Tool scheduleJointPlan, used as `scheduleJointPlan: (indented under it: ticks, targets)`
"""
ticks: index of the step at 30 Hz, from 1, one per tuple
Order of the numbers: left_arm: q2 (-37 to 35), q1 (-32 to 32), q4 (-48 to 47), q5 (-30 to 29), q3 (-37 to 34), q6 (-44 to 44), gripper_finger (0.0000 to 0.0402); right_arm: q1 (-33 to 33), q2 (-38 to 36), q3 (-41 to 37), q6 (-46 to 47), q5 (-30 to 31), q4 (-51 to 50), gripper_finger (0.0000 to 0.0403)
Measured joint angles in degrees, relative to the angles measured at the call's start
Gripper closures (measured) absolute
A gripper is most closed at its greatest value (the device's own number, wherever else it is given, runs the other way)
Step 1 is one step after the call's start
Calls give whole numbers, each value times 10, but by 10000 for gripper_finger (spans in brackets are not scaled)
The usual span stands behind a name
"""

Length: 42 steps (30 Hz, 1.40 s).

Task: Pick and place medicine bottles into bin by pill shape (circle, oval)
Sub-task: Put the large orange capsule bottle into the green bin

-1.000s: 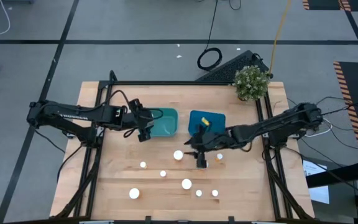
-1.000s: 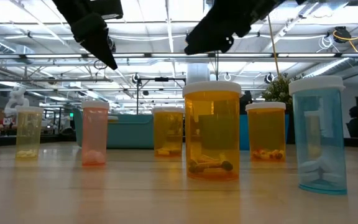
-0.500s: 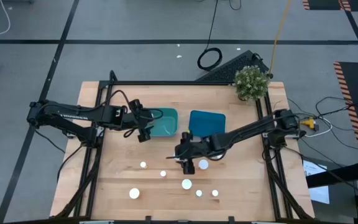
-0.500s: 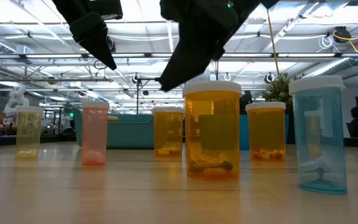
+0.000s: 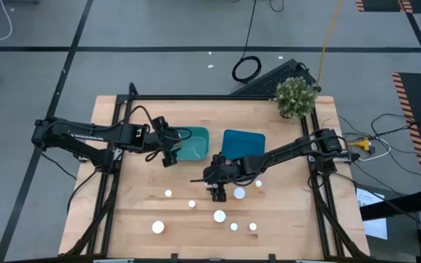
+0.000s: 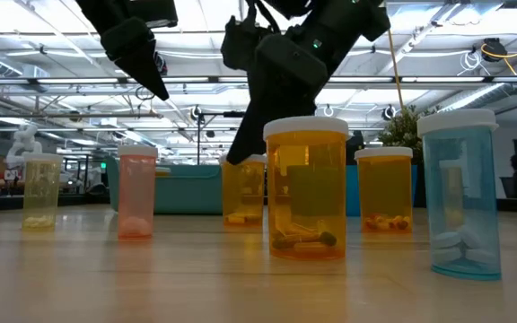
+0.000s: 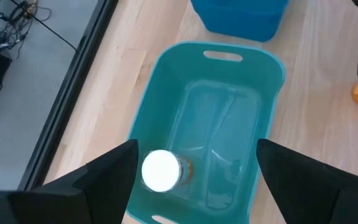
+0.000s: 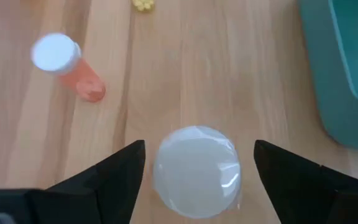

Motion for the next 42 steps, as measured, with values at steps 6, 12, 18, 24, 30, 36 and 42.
scheduleJointPlan:
  ticks: [6, 12, 18, 24, 30, 36, 42]
  targets:
    - [0, 0, 1, 0, 0, 2, 71, -7, 0, 0, 2, 1, -2, 109]
    - [0, 0, 2, 0, 0, 0, 71, -7, 0, 0, 12, -24, -3, 146]
    - [0, 0, 7, 1, 0, 3, 71, -7, 0, 0, 5, -28, -3, 190]
    - [0, 0, 30, 2, 0, 11, 71, -14, 0, 0, 0, -28, -3, 198]
    - [0, 0, 21, 2, 0, 6, 71, -14, -1, -1, -3, -27, 2, 187]
    - [-8, 0, -9, -1, 0, -11, 71, -23, -25, 7, 2, -29, 12, 189]
    - [-42, -14, -21, -14, 0, -29, 71, -50, -47, 37, 2, -28, 30, 187]
